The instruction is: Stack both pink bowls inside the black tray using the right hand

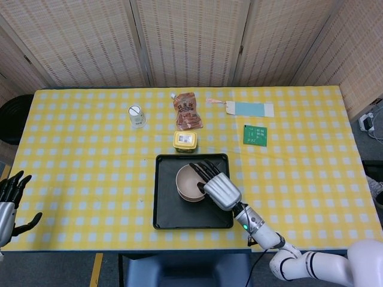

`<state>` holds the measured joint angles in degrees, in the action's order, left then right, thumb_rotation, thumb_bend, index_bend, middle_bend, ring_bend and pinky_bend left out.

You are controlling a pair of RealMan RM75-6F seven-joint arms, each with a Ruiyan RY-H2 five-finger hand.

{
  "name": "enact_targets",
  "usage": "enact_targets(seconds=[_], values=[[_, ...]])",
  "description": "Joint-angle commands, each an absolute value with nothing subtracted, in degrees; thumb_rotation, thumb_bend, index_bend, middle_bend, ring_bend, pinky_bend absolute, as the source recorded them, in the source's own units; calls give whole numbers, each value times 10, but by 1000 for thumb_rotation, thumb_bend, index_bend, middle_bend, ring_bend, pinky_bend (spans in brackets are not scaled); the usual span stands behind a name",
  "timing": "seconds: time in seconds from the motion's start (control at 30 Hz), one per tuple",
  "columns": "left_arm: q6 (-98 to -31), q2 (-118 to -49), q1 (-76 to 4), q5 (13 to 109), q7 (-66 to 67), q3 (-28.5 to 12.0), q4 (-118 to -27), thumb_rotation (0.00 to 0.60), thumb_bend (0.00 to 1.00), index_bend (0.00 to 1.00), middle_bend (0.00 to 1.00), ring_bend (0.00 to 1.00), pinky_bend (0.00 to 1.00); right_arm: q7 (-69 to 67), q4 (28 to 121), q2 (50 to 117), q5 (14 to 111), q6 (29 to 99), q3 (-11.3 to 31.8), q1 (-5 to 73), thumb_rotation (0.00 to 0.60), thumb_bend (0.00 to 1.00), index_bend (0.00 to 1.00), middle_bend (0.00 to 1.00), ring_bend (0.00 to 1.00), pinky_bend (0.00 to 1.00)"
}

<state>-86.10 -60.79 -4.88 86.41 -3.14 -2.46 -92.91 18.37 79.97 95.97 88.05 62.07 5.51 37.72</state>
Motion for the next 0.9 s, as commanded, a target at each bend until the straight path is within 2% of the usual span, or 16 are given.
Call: enact_targets(seconds=[0.03,0.57,0.9], values=[[-861,-607,-49,866,-33,-24,-929,600,297,0,0,0,0,186,794,966,878,617,54,380,600,444,654,0,0,0],[-860,-605,-48,865,-37,-24,-929,600,297,0,0,0,0,183,765,981,859,598,56,389,600,444,628,0,0,0],[-860,-605,-48,864,-38,-25,-929,600,297,0,0,0,0,173,783,959,861,600,46,384,600,444,459,0,0,0]])
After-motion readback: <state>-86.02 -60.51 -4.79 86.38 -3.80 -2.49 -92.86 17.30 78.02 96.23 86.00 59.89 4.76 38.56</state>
